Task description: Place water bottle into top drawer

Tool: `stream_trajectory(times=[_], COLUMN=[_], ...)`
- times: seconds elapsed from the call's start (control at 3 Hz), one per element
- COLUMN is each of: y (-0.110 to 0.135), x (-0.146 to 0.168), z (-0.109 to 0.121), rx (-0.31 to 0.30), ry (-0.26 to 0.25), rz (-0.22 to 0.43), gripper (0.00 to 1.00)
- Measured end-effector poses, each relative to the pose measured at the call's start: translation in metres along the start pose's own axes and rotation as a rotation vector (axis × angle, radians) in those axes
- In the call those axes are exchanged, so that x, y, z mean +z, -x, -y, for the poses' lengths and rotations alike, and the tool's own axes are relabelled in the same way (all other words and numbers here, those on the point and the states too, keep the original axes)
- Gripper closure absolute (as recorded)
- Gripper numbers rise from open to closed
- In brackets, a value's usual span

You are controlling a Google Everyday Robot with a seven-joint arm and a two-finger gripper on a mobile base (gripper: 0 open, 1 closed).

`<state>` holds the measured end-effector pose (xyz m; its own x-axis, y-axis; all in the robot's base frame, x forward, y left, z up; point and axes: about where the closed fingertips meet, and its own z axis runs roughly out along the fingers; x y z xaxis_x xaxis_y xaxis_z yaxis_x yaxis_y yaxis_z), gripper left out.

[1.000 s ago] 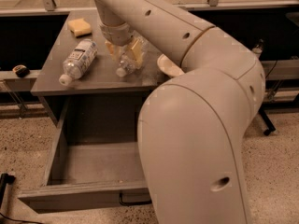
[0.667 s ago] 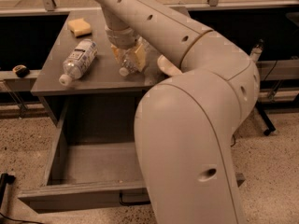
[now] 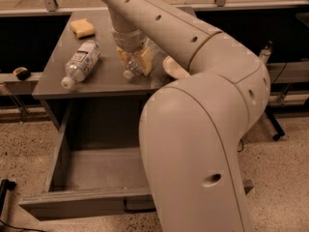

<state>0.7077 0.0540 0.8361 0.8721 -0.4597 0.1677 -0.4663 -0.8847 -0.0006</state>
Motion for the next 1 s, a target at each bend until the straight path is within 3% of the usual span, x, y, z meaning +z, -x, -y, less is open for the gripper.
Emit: stream_trajectory(times=[0.33,0.67,1.0], y=[0.036,0.112,0.17], x=[-0.008,-0.032,-0.063], z=[0.005,0.025,0.039], rx=[-0.03,-0.157,-0.264], ry=[-0.023,-0.064,-0.078], rz=[0.066,0.124,0.105], gripper=[0.92,1.0,1.0])
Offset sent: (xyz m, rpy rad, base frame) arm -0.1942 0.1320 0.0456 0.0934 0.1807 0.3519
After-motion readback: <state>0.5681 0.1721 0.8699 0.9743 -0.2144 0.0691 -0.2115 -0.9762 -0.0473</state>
